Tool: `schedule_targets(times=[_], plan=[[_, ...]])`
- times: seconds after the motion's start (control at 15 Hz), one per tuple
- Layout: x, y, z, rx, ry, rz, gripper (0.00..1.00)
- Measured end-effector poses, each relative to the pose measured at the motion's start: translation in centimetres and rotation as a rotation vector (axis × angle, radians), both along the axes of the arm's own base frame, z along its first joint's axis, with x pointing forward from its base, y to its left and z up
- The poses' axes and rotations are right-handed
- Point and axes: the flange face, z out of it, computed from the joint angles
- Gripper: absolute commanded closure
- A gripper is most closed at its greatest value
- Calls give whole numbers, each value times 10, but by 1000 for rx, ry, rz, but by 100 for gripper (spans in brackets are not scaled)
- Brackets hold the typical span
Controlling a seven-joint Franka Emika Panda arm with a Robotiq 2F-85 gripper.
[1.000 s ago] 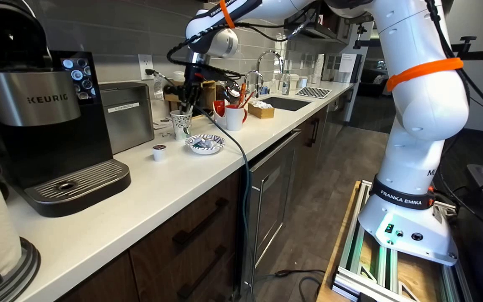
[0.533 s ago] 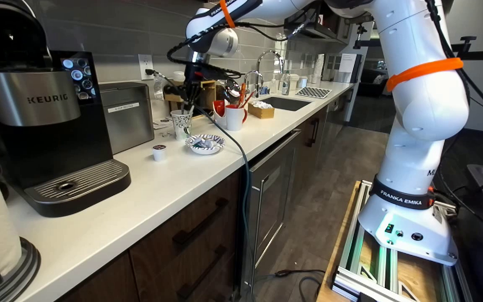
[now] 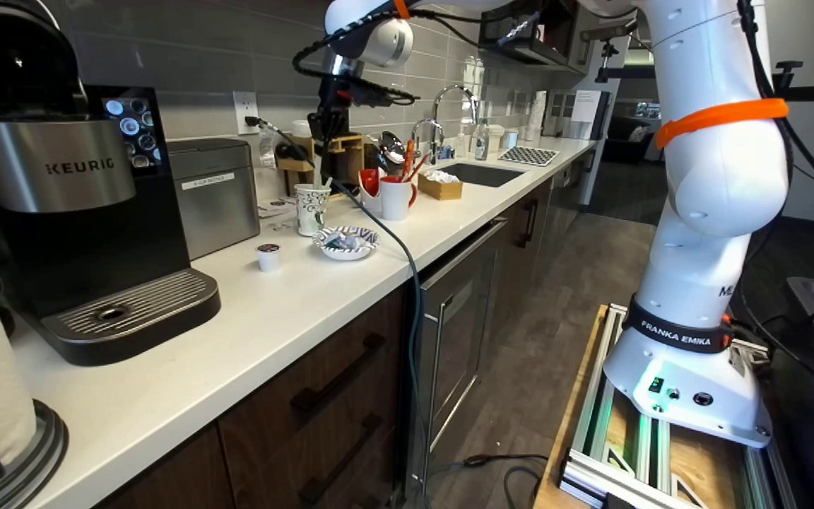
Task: Take the knives out of the coffee cup and put it into the mug cup
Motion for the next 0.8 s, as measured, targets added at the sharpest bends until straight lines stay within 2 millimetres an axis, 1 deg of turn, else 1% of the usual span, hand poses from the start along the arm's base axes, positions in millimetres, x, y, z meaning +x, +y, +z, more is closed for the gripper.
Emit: schedule_targets(times=[0.2,0.47,0.6,0.67,0.8], plan=[[-14,-17,41,0,-50,69,99],[-46,-39,86,46,-111,203,99],[-65,-51,102,77,-138,259,99],[-75,-60,106,88,-140,274,99],[-93,-87,104,77,-110,257,99]])
